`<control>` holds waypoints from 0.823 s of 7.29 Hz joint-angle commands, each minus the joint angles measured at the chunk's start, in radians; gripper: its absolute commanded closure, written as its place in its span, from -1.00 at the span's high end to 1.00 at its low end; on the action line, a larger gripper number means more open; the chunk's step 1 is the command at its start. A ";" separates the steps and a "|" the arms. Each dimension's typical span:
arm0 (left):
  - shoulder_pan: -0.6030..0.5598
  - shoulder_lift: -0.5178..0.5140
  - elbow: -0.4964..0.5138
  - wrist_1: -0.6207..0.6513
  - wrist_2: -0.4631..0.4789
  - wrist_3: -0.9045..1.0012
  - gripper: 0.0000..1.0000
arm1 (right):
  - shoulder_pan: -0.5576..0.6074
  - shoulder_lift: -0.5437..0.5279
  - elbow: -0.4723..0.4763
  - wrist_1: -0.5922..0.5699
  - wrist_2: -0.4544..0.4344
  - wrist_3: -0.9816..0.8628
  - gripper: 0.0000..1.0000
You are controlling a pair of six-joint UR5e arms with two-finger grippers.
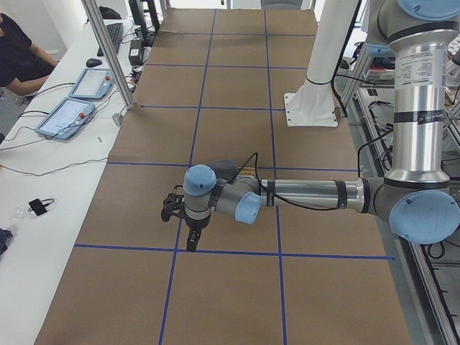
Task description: Hang towel on rack
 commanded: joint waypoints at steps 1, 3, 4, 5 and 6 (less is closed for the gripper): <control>-0.016 0.001 -0.095 0.124 -0.006 0.003 0.97 | -0.001 0.006 0.005 0.002 0.009 -0.001 1.00; -0.016 0.015 -0.062 0.116 -0.004 0.005 0.97 | -0.001 0.005 0.002 0.027 0.017 -0.004 1.00; -0.016 0.018 -0.060 0.116 -0.002 0.005 0.96 | -0.001 0.002 0.002 0.034 0.020 -0.001 1.00; -0.016 0.018 -0.062 0.118 -0.004 0.005 0.97 | -0.001 0.002 0.002 0.037 0.026 -0.001 1.00; -0.016 0.016 -0.063 0.118 -0.005 0.003 0.96 | -0.001 0.000 -0.007 0.037 0.030 -0.001 1.00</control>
